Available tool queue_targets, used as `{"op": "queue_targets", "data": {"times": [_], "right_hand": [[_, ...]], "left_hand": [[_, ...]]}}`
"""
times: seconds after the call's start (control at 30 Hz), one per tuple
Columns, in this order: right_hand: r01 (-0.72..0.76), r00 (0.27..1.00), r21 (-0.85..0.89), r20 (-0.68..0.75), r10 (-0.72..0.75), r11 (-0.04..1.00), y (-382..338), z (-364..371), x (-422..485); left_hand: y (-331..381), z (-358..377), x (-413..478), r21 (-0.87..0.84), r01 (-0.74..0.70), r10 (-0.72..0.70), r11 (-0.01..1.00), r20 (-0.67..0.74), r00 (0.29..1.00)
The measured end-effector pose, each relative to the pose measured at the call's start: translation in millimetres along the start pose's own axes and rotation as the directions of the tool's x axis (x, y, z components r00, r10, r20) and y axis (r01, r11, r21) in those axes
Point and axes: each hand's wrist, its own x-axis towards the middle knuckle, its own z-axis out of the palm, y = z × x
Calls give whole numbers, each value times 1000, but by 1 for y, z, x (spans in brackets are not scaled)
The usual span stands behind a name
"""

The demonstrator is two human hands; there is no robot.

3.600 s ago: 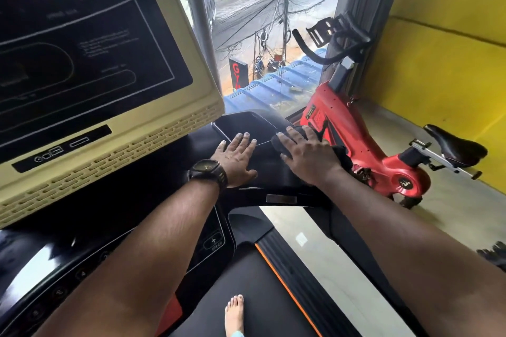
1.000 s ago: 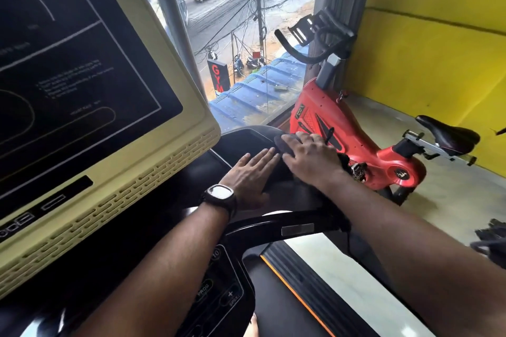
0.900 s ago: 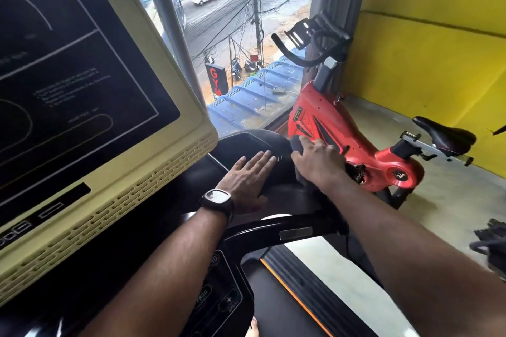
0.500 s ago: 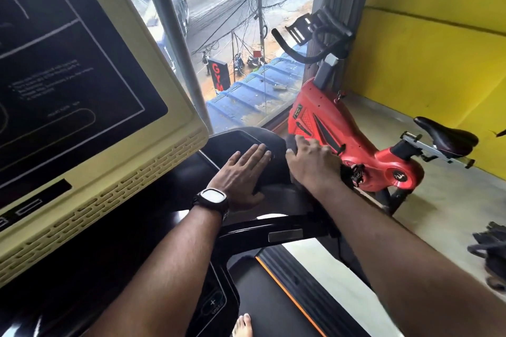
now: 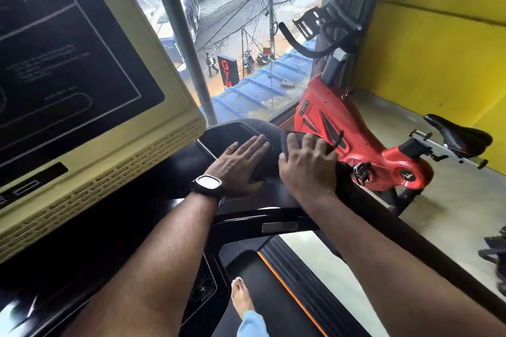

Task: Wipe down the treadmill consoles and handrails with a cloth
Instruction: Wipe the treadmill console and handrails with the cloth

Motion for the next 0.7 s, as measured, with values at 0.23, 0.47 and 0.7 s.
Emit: {"op": "queue_targets", "data": {"times": [0.23,0.47,0.7], "right_hand": [[-8,982,321,183,-54,947,20,-13,45],[194,981,25,-6,-194,981,-3,1,9],[-87,989,211,135,59,974,-9,-9,46]], "left_hand": [[2,-2,-1,14,-5,5,1000,3,1000],[3,0,0,9,11,-11,1000,1,1000],[2,1,1,-6,10,-10,1000,12,1000]]}}
